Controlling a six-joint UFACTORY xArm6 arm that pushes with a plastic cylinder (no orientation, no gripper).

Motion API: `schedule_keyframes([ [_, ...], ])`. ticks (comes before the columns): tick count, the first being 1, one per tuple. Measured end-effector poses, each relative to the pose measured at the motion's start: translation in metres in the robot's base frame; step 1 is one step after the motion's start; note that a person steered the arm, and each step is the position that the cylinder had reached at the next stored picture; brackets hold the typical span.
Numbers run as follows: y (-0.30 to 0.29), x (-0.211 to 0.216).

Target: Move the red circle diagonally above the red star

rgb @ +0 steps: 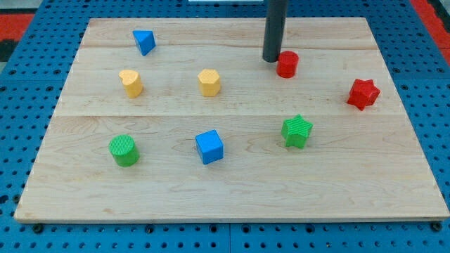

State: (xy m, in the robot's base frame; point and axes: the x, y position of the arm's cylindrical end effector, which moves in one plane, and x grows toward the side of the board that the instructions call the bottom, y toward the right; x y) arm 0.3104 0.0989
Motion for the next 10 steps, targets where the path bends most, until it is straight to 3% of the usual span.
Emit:
schedule_keyframes([
  [1, 0.099, 0.011],
  [2, 0.104, 0.022],
  [4, 0.022, 0.022],
  [5, 0.037, 0.065],
  [7, 0.055, 0.068],
  [8, 0.036, 0.131],
  [9, 0.104, 0.187],
  [10, 0.060, 0.196],
])
